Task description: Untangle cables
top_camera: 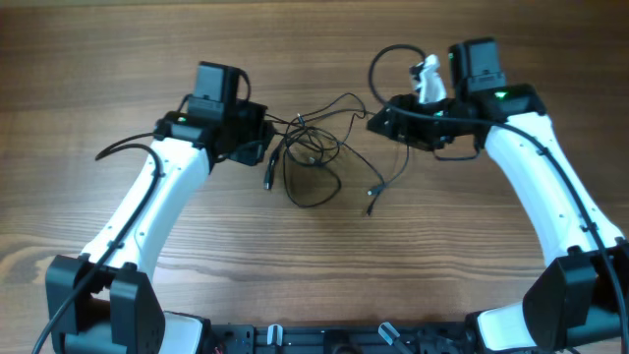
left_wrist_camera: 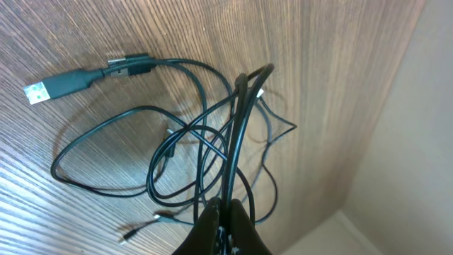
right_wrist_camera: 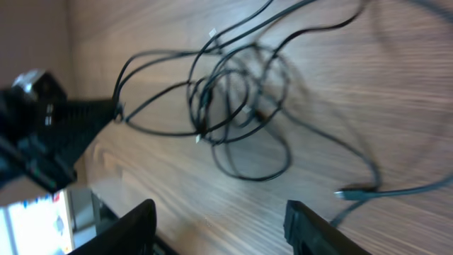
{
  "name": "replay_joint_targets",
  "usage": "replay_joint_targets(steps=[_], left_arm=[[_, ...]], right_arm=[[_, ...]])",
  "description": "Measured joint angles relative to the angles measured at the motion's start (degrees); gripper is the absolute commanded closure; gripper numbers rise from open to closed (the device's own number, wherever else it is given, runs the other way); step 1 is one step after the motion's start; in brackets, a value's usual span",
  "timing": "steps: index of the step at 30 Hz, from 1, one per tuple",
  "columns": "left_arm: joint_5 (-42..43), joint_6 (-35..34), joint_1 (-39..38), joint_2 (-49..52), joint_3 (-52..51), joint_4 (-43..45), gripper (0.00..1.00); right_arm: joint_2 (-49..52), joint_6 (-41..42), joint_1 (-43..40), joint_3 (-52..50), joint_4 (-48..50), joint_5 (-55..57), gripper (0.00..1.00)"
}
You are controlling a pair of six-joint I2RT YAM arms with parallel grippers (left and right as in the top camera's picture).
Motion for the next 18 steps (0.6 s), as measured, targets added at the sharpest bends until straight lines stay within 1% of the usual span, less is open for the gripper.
replay_joint_targets(steps=[1, 2, 5, 8, 10, 11, 12, 13, 14, 15, 17, 18], left_arm=[[1.4, 0.0, 1.3, 0.0, 0.0, 0.0, 0.85], [2.1, 0.0, 2.1, 0.0, 0.0, 0.0, 0.83], [3.5, 0.2, 4.1, 0.0, 0.0, 0.1, 0.82], [4.2, 0.1, 4.5, 0.0, 0.0, 1.1, 0.82], [4.3, 0.2, 4.5, 0.0, 0.0, 1.4, 0.66], [4.3, 1.1, 4.5, 0.0, 0.0, 1.4, 0.56], [4.1, 2.3, 4.4, 0.0, 0.0, 1.4, 0.32], [3.8, 4.9, 4.3, 0.0, 0.0, 0.9, 0.15], [3.1, 7.5, 4.1, 0.0, 0.0, -0.2, 0.08], [1.2, 9.4, 3.6, 0.0, 0.1, -2.5, 0.0], [-4.3, 13.5, 2.8, 0.0, 0.1, -6.8, 0.0], [-7.2, 15.3, 2.6, 0.0, 0.1, -8.4, 0.0]], right_arm=[[0.0, -0.1, 1.5, 0.0, 0.2, -0.4, 0.45], [0.0, -0.2, 3.1, 0.0, 0.4, -0.8, 0.45], [0.0, 0.9, 7.1, 0.0, 1.7, -0.8, 0.46], [1.2, 6.8, 11.4, 0.0, 3.1, 2.2, 0.48], [3.5, 10.4, 13.6, 0.0, 4.3, 3.8, 0.47], [4.9, 11.7, 14.6, 0.0, 4.9, 4.4, 0.47], [6.5, 12.8, 15.5, 0.0, 5.2, 4.9, 0.48], [8.0, 13.8, 16.3, 0.0, 5.2, 5.1, 0.51], [9.0, 14.3, 16.7, 0.0, 5.3, 5.4, 0.51], [10.2, 14.3, 17.0, 0.0, 5.4, 5.5, 0.48], [11.6, 12.2, 17.0, 0.0, 5.9, 5.7, 0.4], [12.0, 10.5, 17.0, 0.0, 6.1, 5.8, 0.37]])
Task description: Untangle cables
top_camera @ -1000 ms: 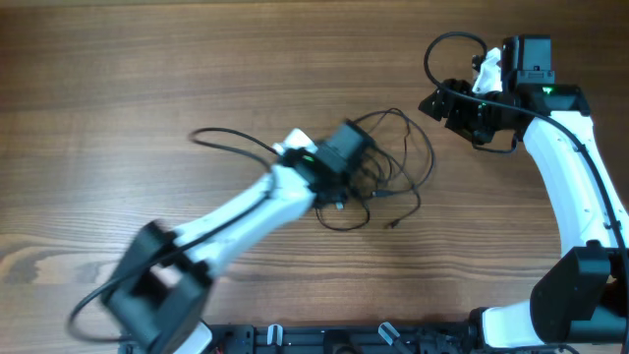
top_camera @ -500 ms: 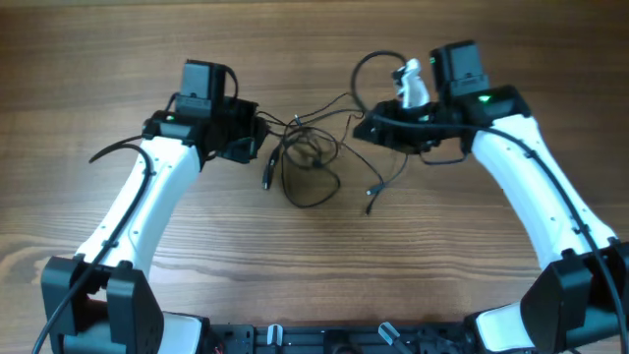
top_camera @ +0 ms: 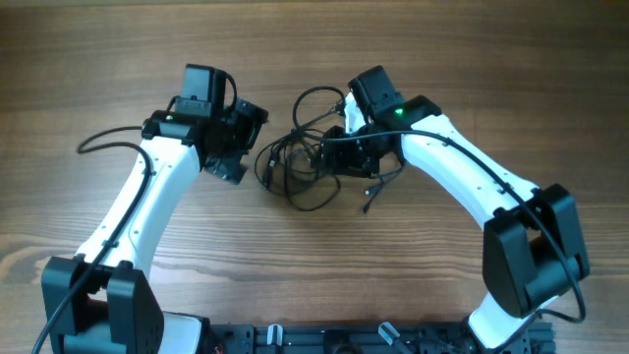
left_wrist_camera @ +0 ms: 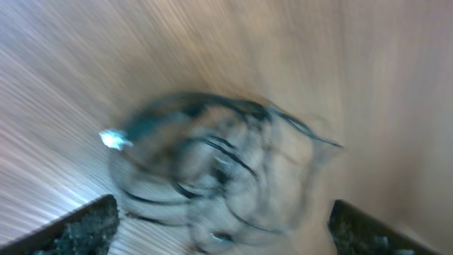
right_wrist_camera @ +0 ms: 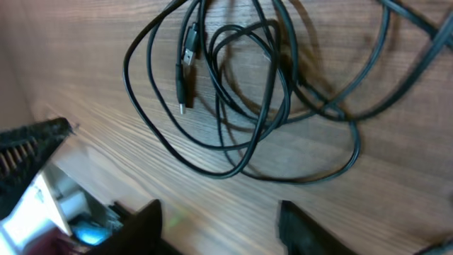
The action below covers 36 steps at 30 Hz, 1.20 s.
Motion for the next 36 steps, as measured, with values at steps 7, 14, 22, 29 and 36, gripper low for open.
replay_joint_targets(steps=[7, 14, 22, 29, 36], left_arm=[[-4.8, 14.0, 9.8, 0.2, 0.0, -2.0, 0.05], [-7.8, 17.7, 11.0, 2.0, -0.2, -2.6, 0.07], [-18.9, 18.1, 11.0, 2.0, -4.8, -2.0, 0.0], [-19.4, 18.1, 11.0, 2.0, -7.1, -1.3, 0.0], [-9.8, 25.3, 11.2, 2.0, -7.2, 2.8, 0.16]], right_arm=[[0.1, -10.8, 5.1, 0.0, 7.5, 1.9, 0.24], [0.6, -14.6, 16.4, 0.0, 15.6, 18.8, 0.25], [10.5, -16.7, 19.2, 0.0, 20.6, 21.7, 0.38], [13.7, -21.8, 19.9, 0.0, 25.2, 20.1, 0.87], [13.3, -21.3, 19.6, 0.0, 24.3, 19.9, 0.96]])
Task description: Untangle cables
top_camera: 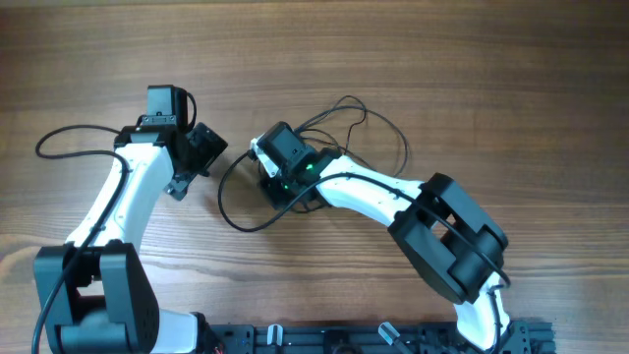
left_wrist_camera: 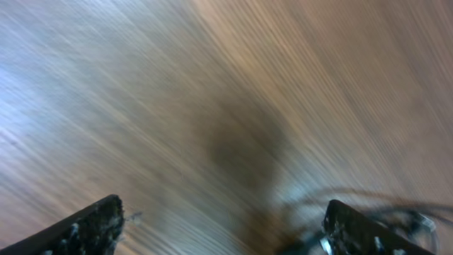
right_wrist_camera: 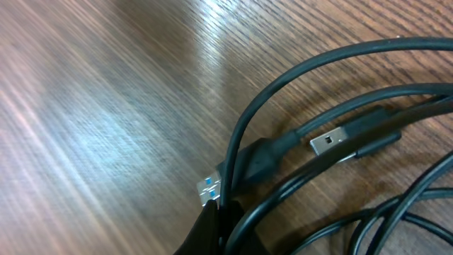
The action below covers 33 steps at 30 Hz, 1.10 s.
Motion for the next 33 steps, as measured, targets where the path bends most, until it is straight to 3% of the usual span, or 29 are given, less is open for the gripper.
replay_joint_targets(steps=[3, 7, 11, 17, 23, 29, 33], left_arm=[[8.3, 5.3, 1.3, 0.0, 0.0, 2.1, 0.19], [28.4, 15.0, 4.4, 0.0, 0.0, 5.3, 0.22], [37.2, 19.0, 4.9, 0.0, 0.0, 4.7, 0.35], [40.9, 26.1, 2.4, 0.0, 0.0, 1.9, 0.41], [40.2, 27.6, -2.8, 1.5, 0.0, 4.3, 0.39], [38.6, 26.1, -9.0, 6.6, -0.3, 14.4, 0.42], [38.2, 22.9, -10.2, 9.5, -0.3, 21.2, 0.51]], right_arm=[[-4.8, 3.2, -1.9, 0.0, -0.3, -3.8, 0.96], [-16.6, 11.2, -9.6, 0.6, 0.5, -14.4, 0.96], [-17.5, 19.8, -16.2, 0.8, 0.5, -24.1, 0.96], [-17.5, 26.1, -19.0, 0.8, 0.6, -30.2, 0.96], [-17.5, 27.3, -19.0, 0.8, 0.7, -32.8, 0.96], [-17.5, 27.7, -19.0, 0.8, 2.3, -35.5, 0.96], [-17.5, 27.6, -19.0, 0.8, 2.5, -36.2, 0.96]])
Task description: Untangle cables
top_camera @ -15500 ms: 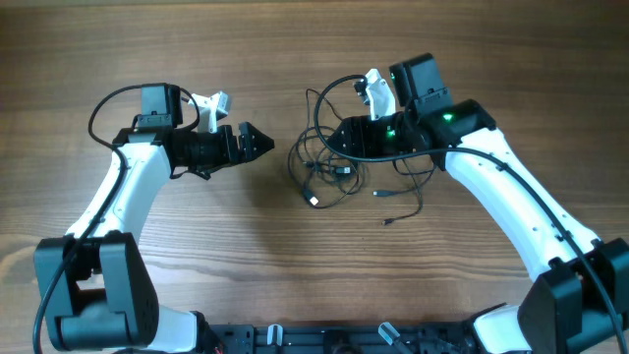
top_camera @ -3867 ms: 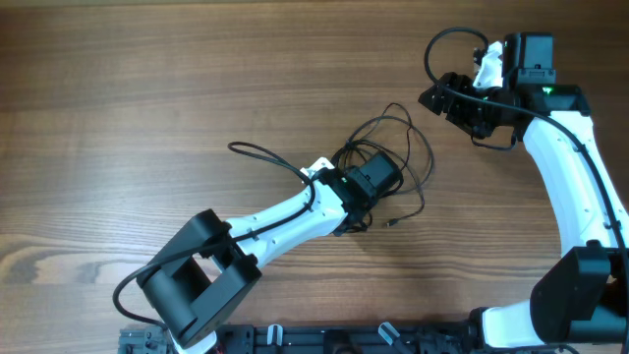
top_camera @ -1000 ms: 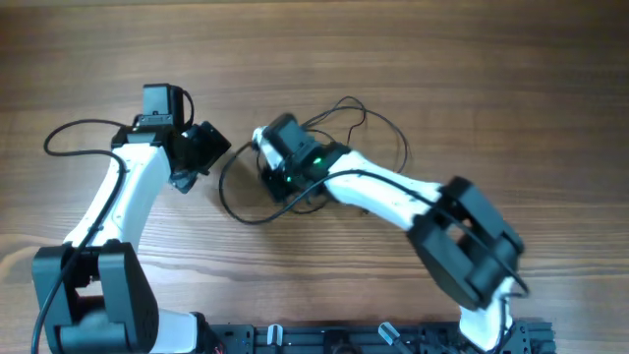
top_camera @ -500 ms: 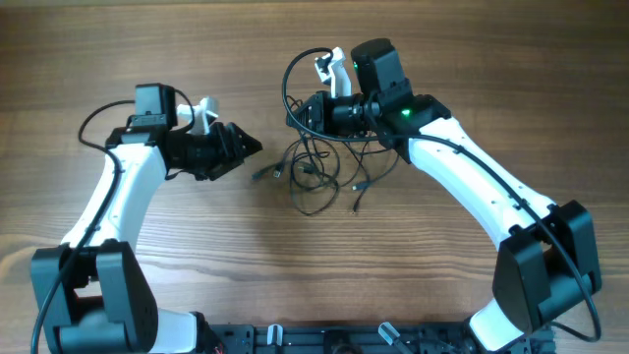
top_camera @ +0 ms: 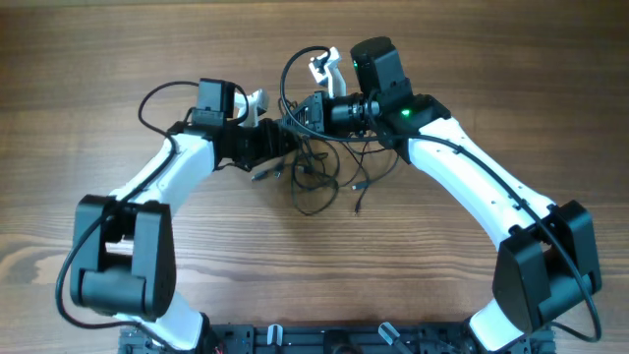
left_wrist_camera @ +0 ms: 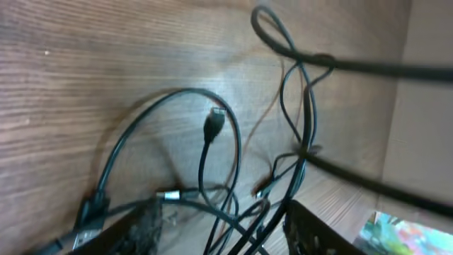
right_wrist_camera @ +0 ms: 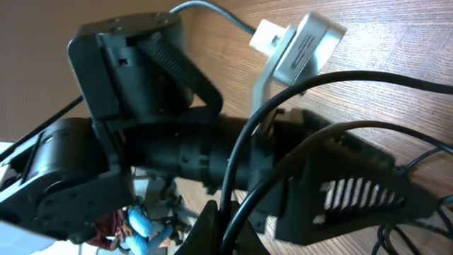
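Observation:
A tangle of thin black cables (top_camera: 319, 172) lies mid-table, its loose plugs trailing toward the front. My right gripper (top_camera: 300, 113) is shut on a couple of strands (right_wrist_camera: 237, 159), holding them up behind the tangle. In the right wrist view, the right gripper (right_wrist_camera: 228, 227) pinches these strands at its tips. My left gripper (top_camera: 283, 141) is open just left of the tangle, close under the right one. In the left wrist view, the left gripper (left_wrist_camera: 223, 230) has several strands running between its spread fingers, and a small plug (left_wrist_camera: 214, 126) lies beyond.
The wooden table (top_camera: 118, 59) runs wide on all sides. The left arm's own lead (top_camera: 157, 98) loops behind it. A white camera mount (top_camera: 324, 64) sticks out by the right wrist. One cable end (top_camera: 359, 206) lies toward the front.
My right gripper, then shut on a cable low at the tangle's left side, now holds strands farther back. My left gripper has come from far left to the tangle, still open.
At first my left gripper was shut on a bunch of strands and the right stood open at the right. Then the left was open and off the cables, with the right over the tangle. Later the right had shut on a cable; both grippers now meet at the tangle.

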{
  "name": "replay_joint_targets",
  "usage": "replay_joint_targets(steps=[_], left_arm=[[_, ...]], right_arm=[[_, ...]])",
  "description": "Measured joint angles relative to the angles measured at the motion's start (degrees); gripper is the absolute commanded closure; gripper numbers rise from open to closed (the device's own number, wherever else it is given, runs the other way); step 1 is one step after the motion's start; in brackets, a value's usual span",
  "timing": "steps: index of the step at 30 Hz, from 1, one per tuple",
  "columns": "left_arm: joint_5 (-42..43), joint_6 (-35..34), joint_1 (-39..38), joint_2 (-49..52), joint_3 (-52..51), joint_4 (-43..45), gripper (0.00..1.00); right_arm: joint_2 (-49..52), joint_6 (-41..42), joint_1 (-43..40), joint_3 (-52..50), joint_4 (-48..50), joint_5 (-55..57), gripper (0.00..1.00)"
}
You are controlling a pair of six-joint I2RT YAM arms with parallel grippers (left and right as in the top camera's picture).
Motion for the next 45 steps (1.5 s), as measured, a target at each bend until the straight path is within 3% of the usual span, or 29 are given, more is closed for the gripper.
replay_joint_targets(steps=[2, 5, 6, 9, 12, 14, 16, 21, 23, 25, 27, 34, 41, 43, 45], left_arm=[[0.0, -0.7, 0.0, 0.8, 0.0, 0.9, 0.57], [-0.1, -1.4, 0.0, 1.5, 0.0, 0.1, 0.87], [-0.2, -2.0, 0.0, 1.5, 0.0, -0.1, 0.92], [-0.2, -2.1, 0.0, 1.5, 0.0, -0.1, 0.91], [-0.2, -2.3, 0.0, 1.5, 0.0, 0.0, 0.71], [0.2, -1.8, 0.0, 1.5, 0.0, 0.0, 0.5], [1.3, -0.6, 0.0, 1.5, -0.1, -0.1, 0.48], [4.8, 3.1, -0.1, 1.5, -0.1, -0.5, 0.52], [5.1, 3.9, -0.3, 1.5, -0.1, -1.7, 0.62], [5.3, 4.7, -0.9, 1.5, -0.1, -2.4, 0.84], [5.1, 4.9, -1.5, 1.5, -0.1, -2.5, 0.96], [1.8, 5.4, -2.1, 1.5, -0.1, -3.3, 0.96], [1.1, 8.4, -0.4, 1.5, -0.1, -10.3, 0.96], [2.1, 10.1, -0.1, 1.2, -0.1, -11.3, 0.96], [3.2, 11.1, -0.1, -0.2, -0.1, -11.5, 0.96]], right_arm=[[0.0, 0.0, 0.0, 0.0, 0.0, -0.2, 0.96], [0.0, 0.0, 0.0, 0.0, 0.0, -0.2, 0.96], [0.0, 0.0, 0.0, 0.0, 0.0, -0.2, 0.96], [0.0, 0.0, 0.0, 0.0, 0.0, -0.2, 0.96], [0.0, 0.0, 0.0, 0.0, 0.0, -0.2, 0.96], [0.0, -0.2, 0.0, 0.0, 0.0, -0.2, 0.96], [0.0, -0.2, 0.0, 0.0, 0.0, -0.2, 0.96], [0.0, -0.2, 0.0, 0.0, 0.0, -0.2, 0.96], [0.0, -0.2, 0.0, 0.0, 0.0, -0.2, 0.96], [0.0, -0.2, 0.0, 0.0, 0.0, -0.2, 0.96], [0.0, -0.2, 0.0, 0.0, -0.1, -0.2, 0.96], [0.0, -1.4, 0.0, -0.1, -3.8, 1.9, 0.95], [0.0, -5.4, 0.0, -1.0, -11.4, 15.6, 0.69], [0.0, -6.1, 0.0, -1.0, -11.5, 19.2, 0.52], [0.0, -6.9, 0.0, -1.0, -11.5, 21.2, 0.45]])
